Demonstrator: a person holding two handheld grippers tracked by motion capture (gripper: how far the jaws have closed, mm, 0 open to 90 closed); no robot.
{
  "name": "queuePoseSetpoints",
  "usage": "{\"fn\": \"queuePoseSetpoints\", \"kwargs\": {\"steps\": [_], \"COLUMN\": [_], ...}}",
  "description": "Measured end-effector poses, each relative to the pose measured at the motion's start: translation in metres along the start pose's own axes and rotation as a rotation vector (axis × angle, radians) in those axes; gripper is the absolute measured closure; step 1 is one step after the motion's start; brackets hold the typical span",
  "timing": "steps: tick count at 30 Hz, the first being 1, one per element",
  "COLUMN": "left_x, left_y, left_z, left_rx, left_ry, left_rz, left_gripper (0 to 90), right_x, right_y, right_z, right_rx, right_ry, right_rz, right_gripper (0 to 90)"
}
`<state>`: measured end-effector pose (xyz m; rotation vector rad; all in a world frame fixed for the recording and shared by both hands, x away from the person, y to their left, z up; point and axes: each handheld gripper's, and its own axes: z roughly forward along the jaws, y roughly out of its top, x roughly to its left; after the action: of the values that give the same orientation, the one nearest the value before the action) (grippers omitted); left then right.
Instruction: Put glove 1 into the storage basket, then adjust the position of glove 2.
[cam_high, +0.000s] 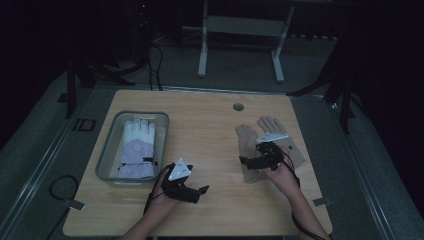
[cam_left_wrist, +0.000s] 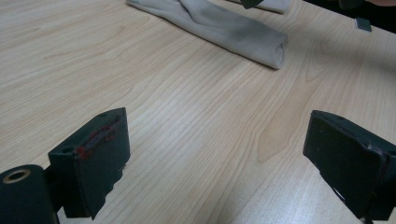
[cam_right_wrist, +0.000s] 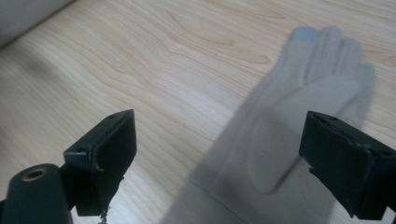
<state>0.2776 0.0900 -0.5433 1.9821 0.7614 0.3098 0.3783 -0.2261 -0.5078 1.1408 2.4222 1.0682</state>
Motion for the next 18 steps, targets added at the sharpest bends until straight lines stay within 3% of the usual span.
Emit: {"fn": "queuePoseSetpoints", "kwargs": {"steps": [2,4,9,13,18], "left_x": [-0.001,-0.001,-0.002,-0.004,0.0], "left_y": [-0.002,-0.004,-0.007,-0.009,-0.01], "left_z": [-0.001,-0.002,-0.004,-0.007,-0.008], "left_rx": [-0.002,-0.018,-0.047,-0.069,-0.09], "left_ry": [0.007,0.004,0.019,0.02,0.003], "left_rz": [0.005,0.008,0.016,0.032,0.002], "left_gripper": [7.3,7.3,7.3,7.3,7.3], "right_x": [-0.006,-0.009,-0.024,-0.036,-0.043], "right_y": [-0.005,-0.007,-0.009,-0.006,-0.001], "right_z": [-0.002,-0.003,0.002,0.011,0.025], "right_rx": [-0.021,-0.023,-0.031,-0.015,-0.012], "right_ry": [-0.025,-0.084,-0.102,-0.115,-0.126], "right_rz": [-0.027,-0.069,-0.075,-0.049,-0.03], "right_gripper": [22.6,35.1,50.9,49.4,46.5]}}
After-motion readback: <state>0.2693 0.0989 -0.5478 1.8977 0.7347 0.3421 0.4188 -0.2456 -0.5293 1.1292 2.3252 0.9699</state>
